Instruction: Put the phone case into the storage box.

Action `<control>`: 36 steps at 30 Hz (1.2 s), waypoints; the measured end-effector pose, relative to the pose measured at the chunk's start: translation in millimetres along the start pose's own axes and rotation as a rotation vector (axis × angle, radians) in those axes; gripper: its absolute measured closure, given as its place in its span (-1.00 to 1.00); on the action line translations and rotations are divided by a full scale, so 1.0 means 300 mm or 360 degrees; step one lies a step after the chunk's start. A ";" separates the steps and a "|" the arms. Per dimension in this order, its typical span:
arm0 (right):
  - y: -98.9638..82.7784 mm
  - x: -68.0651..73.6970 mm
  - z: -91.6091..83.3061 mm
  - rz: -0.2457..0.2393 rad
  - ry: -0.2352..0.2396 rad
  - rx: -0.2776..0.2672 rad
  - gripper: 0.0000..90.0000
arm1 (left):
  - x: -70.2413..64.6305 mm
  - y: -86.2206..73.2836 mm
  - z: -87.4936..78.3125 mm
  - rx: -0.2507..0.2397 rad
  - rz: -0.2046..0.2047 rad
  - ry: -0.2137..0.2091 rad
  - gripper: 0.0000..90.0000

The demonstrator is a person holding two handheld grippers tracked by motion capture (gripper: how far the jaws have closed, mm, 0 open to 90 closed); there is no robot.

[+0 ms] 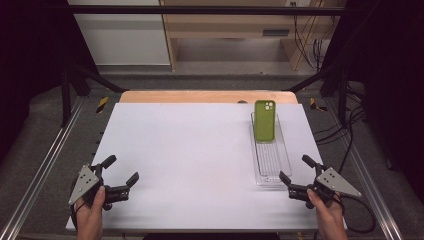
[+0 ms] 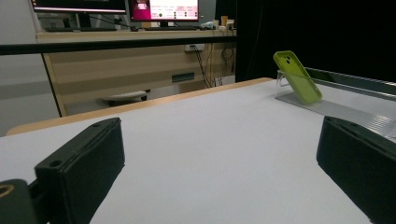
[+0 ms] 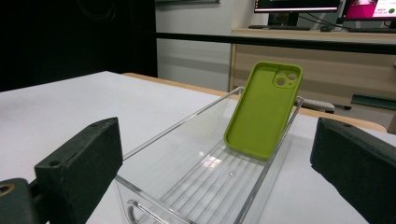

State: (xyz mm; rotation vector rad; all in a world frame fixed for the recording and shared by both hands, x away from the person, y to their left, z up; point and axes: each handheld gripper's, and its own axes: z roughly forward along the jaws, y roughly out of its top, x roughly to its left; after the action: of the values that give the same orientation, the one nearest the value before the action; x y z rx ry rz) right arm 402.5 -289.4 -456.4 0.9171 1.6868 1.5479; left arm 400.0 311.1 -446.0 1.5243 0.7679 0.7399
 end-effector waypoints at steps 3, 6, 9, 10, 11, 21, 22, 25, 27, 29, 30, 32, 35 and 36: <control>-0.003 0.003 0.004 -0.0006 0.0010 0.0000 -0.94 | 0.000 0.000 0.000 0.0002 0.0002 -0.0001 -0.99; -0.005 0.007 0.007 -0.0003 0.0017 0.0002 -0.94 | -0.001 0.000 0.000 -0.0006 -0.0005 -0.0002 -0.99; -0.007 0.010 0.011 -0.0005 0.0023 0.0000 -0.94 | -0.001 0.001 0.000 -0.0007 -0.0005 -0.0003 -0.99; -0.008 0.011 0.012 -0.0005 0.0027 -0.0001 -0.94 | -0.001 0.001 0.000 -0.0007 -0.0004 -0.0004 -0.99; -0.008 0.013 0.012 -0.0001 0.0030 0.0000 -0.94 | -0.002 0.001 0.000 -0.0009 -0.0003 -0.0005 -0.99; -0.013 0.019 0.020 -0.0003 0.0045 0.0004 -0.94 | -0.005 0.002 0.001 -0.0015 0.0005 -0.0022 -0.99; -0.013 0.020 0.022 0.0000 0.0044 0.0005 -0.94 | -0.005 0.003 0.001 -0.0016 0.0005 -0.0023 -0.99; -0.013 0.021 0.025 0.0009 0.0046 -0.0002 -0.94 | -0.006 0.004 0.000 -0.0016 0.0012 -0.0027 -0.99; -0.013 0.022 0.028 0.0013 0.0049 0.0000 -0.94 | -0.008 0.004 0.001 -0.0017 0.0012 -0.0031 -0.99; -0.014 0.022 0.032 0.0012 0.0052 -0.0003 -0.94 | -0.008 0.004 0.001 -0.0019 0.0013 -0.0035 -0.99; -0.015 0.022 0.033 0.0015 0.0051 -0.0002 -0.94 | -0.009 0.004 0.002 -0.0020 0.0012 -0.0037 -0.99; -0.017 0.022 0.037 0.0016 0.0053 -0.0003 -0.94 | -0.009 0.004 0.002 -0.0018 0.0015 -0.0041 -0.99; -0.020 0.022 0.044 0.0034 0.0061 0.0006 -0.95 | -0.010 0.005 0.001 -0.0023 0.0013 -0.0048 -0.99; -0.022 0.022 0.046 0.0033 0.0065 0.0016 -0.95 | -0.011 0.005 0.001 -0.0025 0.0011 -0.0051 -0.99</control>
State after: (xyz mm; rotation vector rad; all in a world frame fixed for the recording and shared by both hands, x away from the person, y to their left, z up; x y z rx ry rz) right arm 410.3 -276.7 -464.1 0.9164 1.7200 1.5830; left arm 398.4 308.3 -444.5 1.5219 0.7313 0.7234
